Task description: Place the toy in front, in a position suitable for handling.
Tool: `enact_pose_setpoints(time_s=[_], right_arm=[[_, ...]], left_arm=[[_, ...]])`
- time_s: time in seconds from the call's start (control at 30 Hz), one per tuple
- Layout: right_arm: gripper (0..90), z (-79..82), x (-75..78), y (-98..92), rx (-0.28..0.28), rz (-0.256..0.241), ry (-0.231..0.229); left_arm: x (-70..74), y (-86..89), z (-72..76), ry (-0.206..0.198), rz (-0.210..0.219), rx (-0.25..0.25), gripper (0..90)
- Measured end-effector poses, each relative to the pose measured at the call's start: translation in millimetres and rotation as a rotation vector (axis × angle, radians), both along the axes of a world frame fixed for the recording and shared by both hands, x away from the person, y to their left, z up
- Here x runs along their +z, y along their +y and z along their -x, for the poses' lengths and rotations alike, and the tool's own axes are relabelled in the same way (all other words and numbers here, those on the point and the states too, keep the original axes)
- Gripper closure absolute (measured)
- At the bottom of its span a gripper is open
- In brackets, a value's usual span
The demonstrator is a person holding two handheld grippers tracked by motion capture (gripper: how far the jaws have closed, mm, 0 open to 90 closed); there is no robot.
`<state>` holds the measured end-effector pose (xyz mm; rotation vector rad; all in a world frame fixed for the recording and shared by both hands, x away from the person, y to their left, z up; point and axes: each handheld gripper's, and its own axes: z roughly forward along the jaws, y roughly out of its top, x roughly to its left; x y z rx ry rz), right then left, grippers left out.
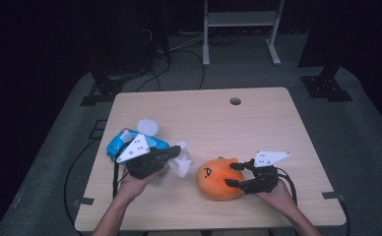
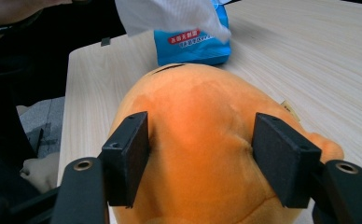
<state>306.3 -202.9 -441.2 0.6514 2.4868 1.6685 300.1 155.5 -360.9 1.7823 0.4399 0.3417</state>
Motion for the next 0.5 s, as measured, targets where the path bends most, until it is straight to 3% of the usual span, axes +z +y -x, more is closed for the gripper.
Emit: enact_pose_setpoints(time_s=[0.13,0.23,0.3,0.33,0.5], right_arm=[[32.0,1.3,5.4,1.2,0.006,0.025,0.002],[29.0,5.2,17.0,0.9,0.008,0.049,-0.047],[27.4,8.0,26.3,-0.9,0.023,0.026,-0.088],[25.9,10.6,35.6,-2.7,0.035,0.008,-0.133],[25.9,16.4,47.5,-0.1,0.076,-0.008,-0.192]], left_arm=[[-4.7,-29.2,2.1,0.011,-0.013,-0.076,86.8],[-7.4,-48.6,4.2,0.019,-0.016,-0.132,86.8],[-9.1,-60.2,6.3,0.018,-0.034,-0.176,86.7],[-11.5,-70.0,8.2,0.026,-0.056,-0.216,86.7],[-17.9,-83.3,11.4,0.038,-0.093,-0.276,86.6]])
